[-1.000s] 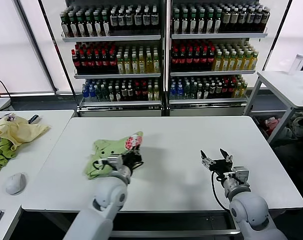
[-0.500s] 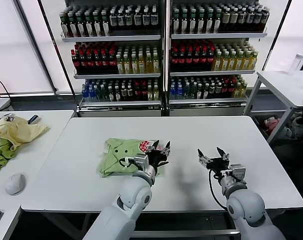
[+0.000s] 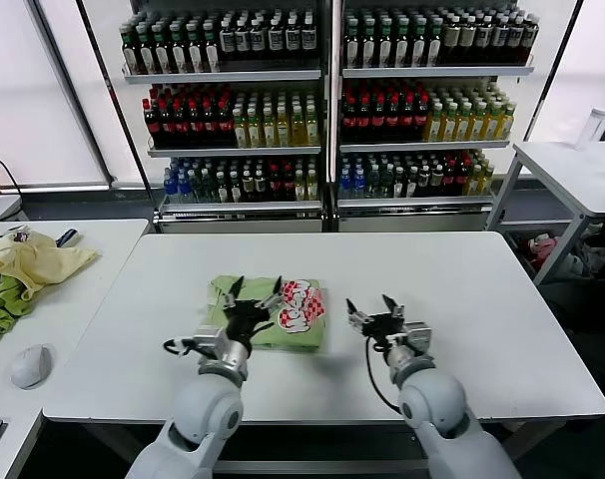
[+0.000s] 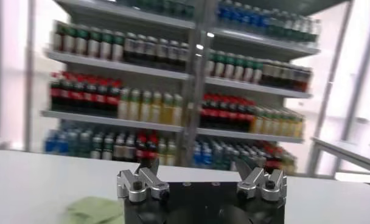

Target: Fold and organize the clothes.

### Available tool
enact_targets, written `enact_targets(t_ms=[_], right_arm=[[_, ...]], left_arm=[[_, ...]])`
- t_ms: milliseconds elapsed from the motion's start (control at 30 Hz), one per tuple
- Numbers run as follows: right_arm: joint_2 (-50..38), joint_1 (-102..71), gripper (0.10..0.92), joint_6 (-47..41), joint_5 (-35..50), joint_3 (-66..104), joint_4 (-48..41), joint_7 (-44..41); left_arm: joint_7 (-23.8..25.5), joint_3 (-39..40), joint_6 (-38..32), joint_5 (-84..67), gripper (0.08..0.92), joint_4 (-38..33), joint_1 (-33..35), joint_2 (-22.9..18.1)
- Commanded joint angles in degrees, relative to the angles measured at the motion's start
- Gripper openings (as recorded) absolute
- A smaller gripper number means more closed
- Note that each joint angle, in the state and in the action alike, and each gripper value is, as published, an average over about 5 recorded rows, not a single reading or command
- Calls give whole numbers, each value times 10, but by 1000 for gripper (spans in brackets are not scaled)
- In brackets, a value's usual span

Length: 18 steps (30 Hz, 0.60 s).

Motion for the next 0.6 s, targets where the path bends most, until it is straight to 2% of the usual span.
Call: enact_targets(t_ms=[33,367,600], right_arm=[[83,103,823,-12,17,-125,-127,31],[111,127,811,-20,47,-124,-204,50],[102,126,638,-19,63,-114,-203,55]], left_arm=[[-3,-121,-40,23,823,-63,117,35],[-5,-138,-43,29,823,-78,144,36],[-6,-139,-42,30,823,-85,154,35]])
